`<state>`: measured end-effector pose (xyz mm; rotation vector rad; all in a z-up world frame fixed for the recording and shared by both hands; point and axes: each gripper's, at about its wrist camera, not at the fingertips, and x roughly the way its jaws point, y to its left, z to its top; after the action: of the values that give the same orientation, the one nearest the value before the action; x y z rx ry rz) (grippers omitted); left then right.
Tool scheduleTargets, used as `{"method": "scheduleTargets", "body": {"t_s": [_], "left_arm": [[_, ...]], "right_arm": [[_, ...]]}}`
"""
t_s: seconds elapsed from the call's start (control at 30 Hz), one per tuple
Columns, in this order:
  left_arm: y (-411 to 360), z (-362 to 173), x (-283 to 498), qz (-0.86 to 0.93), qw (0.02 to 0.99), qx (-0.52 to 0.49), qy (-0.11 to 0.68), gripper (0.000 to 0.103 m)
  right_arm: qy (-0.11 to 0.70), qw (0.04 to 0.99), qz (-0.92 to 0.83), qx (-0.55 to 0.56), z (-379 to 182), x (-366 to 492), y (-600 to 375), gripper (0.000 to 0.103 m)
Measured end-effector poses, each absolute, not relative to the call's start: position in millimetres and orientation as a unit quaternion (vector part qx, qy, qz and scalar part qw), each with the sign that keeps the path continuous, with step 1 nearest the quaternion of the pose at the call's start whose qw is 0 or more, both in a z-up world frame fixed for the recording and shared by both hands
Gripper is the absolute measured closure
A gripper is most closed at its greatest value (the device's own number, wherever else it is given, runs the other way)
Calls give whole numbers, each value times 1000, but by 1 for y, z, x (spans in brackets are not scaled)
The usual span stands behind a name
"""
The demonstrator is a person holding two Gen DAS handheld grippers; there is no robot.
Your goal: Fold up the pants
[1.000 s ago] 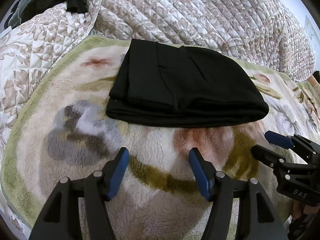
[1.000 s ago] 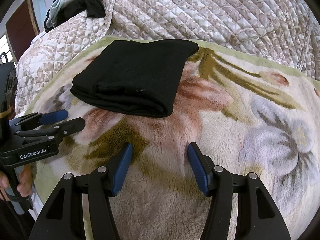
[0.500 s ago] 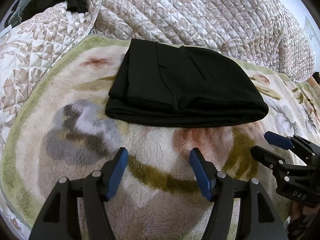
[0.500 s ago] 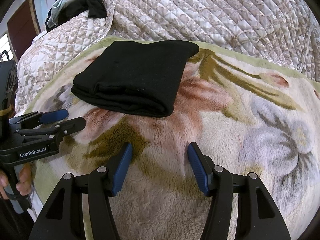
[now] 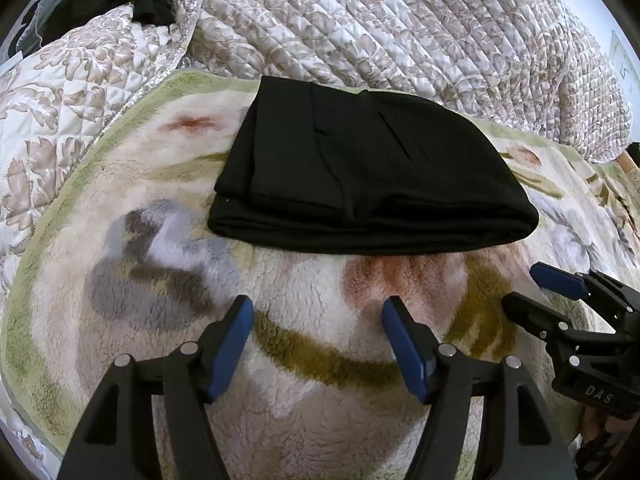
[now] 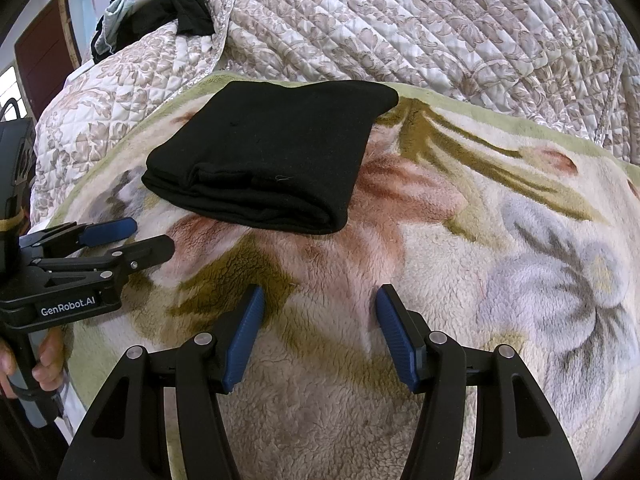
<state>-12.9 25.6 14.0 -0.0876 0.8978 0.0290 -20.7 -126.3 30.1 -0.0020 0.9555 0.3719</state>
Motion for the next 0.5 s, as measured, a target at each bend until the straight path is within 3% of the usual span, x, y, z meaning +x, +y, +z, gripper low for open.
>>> {"method": "scheduleTargets", "body": {"t_s": [0.4, 0.5], "left_arm": [[27, 14, -12, 15, 899, -45, 435, 33], [27, 14, -12, 15, 899, -44, 435, 33]], "right_arm": [[456, 871, 182, -36, 32, -20, -123, 39], [448, 876, 175, -44, 31, -24, -123, 34]]}}
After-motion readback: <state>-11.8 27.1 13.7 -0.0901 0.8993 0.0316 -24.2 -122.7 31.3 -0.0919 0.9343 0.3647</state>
